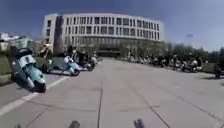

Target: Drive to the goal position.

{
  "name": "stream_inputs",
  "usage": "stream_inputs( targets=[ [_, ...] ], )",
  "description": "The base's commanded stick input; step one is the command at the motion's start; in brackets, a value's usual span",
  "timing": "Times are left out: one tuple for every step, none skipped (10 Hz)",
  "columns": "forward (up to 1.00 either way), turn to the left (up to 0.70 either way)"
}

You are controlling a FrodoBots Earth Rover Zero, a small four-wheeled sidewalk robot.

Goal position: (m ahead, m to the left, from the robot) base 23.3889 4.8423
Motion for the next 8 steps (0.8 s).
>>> stream_inputs(
  targets=[
    [0.85,0.00],
    [0.85,0.00],
    [0.85,0.00],
    [0.85,-0.32],
    [0.85,-0.34],
    [0.85,-0.34],
    [0.85,-0.34],
    [0.85,-0.34]
  ],
)
